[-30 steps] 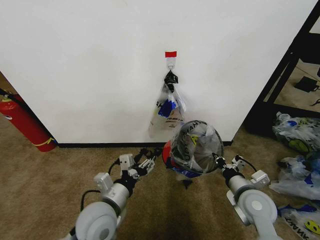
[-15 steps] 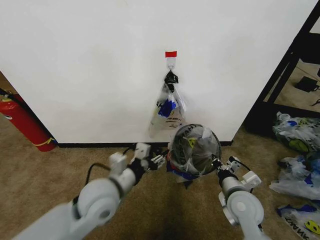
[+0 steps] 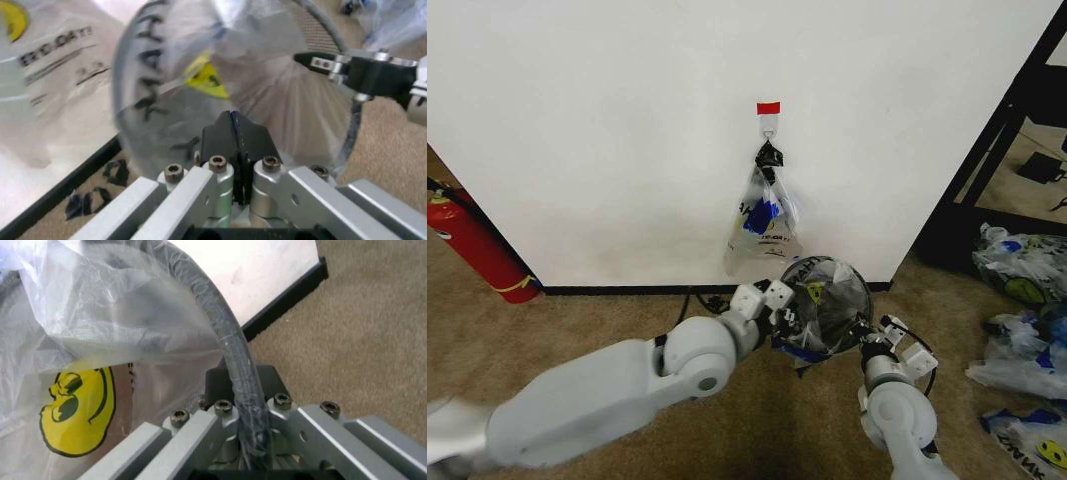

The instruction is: Pick up the garbage bag from the wall and place it over the trash bin.

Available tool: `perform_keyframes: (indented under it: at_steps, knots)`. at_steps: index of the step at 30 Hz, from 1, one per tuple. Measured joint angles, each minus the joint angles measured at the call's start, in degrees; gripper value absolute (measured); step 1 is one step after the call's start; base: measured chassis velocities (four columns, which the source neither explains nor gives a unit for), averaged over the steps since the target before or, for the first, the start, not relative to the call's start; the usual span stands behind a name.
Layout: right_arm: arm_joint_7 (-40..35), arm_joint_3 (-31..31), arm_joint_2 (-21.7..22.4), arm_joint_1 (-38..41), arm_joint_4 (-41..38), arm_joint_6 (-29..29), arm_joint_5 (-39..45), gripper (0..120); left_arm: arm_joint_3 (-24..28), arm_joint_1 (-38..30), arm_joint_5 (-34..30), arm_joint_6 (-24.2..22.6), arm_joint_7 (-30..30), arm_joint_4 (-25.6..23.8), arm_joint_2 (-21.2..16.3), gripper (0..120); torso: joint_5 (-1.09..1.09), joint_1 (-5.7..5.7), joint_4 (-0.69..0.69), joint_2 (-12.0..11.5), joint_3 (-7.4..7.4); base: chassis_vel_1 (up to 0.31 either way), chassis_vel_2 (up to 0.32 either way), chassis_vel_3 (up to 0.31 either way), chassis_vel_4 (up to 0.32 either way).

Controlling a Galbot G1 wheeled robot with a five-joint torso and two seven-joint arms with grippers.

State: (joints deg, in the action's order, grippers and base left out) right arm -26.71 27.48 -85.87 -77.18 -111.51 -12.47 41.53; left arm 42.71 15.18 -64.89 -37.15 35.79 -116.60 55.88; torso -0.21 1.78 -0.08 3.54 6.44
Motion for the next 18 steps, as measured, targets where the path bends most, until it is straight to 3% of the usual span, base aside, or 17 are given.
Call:
perform_keyframes:
  at_steps: [6, 9, 14, 18]
  knots:
    - [0.2, -0.8, -1.4, -1.3, -0.3, 3.0, -7.4, 0, 7.1, -6.5, -2.2, -2.3, 2.9, 5.4, 7.1, 0, 0.00, 0.00, -0.02, 0.0, -0.01, 0.000, 0.000, 0.000, 0.000]
    - [0.3, -0.9, -1.6, -1.6, -0.5, 3.4, -8.8, 0, 8.1, -7.3, -2.2, -2.6, 3.3, 6.8, 8.8, 0, 0.01, 0.00, 0.00, 0.0, -0.01, 0.000, 0.000, 0.000, 0.000]
    - [0.9, -1.5, -2.1, -2.6, -0.7, 5.2, -14.2, 0, 10.7, -8.9, -2.4, -3.3, 5.0, 13.9, 15.5, 0, 0.01, 0.00, -0.01, 0.0, -0.01, 0.000, 0.000, 0.000, 0.000]
    - [1.2, -1.6, -2.1, -3.0, -1.2, 5.8, -15.5, 0, 11.4, -8.8, 0.1, -2.8, 4.7, 16.9, 16.8, 0, 0.01, 0.00, -0.01, 0.0, -0.01, 0.000, 0.000, 0.000, 0.000]
